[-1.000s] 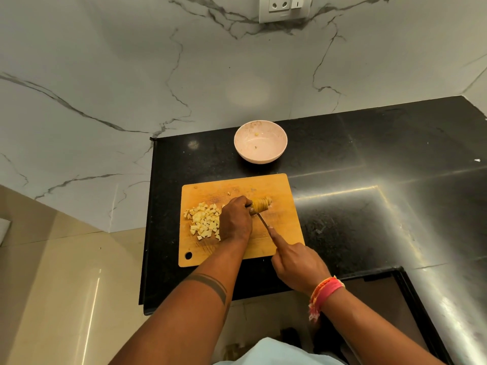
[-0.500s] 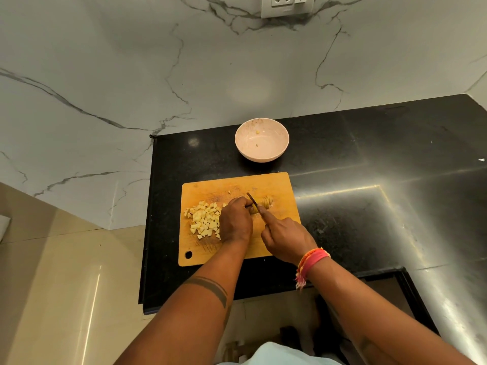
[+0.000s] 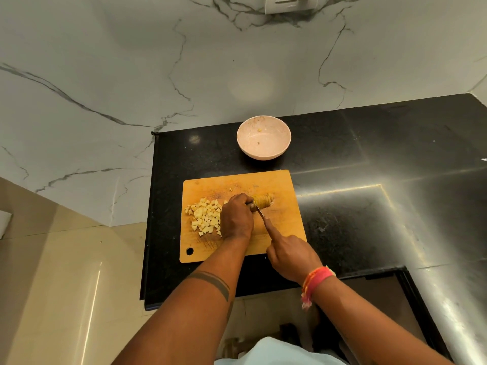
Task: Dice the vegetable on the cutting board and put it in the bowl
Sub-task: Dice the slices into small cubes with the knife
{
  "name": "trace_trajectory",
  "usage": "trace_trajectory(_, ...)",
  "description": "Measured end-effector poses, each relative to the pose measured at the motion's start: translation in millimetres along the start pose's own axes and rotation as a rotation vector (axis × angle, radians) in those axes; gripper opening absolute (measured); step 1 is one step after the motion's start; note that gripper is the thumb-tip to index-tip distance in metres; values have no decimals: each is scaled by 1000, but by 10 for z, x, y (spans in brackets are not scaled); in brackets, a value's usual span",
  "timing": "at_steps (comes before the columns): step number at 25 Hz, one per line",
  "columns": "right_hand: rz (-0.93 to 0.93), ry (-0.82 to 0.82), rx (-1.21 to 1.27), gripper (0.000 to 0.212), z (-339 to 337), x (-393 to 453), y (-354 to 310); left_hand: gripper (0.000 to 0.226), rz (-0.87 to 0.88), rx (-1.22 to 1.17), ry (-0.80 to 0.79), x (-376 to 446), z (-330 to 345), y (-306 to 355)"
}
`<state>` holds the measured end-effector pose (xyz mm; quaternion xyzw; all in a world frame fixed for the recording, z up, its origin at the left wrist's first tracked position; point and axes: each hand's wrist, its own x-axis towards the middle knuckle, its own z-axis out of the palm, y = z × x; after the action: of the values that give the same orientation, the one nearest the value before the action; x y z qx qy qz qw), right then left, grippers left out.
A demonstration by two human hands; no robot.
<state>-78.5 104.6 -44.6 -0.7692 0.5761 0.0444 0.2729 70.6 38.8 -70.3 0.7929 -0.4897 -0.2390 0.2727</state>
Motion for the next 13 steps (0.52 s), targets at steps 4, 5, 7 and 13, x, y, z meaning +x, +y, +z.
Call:
trace_trajectory(4,-2,29,0,67,-4,-237,97,21,7,-7,12,-29,-10,-3)
trace_trajectory(5,-7,49,9,67,-33,-251,100,21,2,-10,14,-27,-4,-7)
trace_trajectory(7,-26,80,17,66,-103,-198,75,22,-14,-7,13,-33,2,-11)
trace_trajectory(13,-57,59,-14,67,-188,137,-52,25,-20,-6,-7,-40,-16,-34)
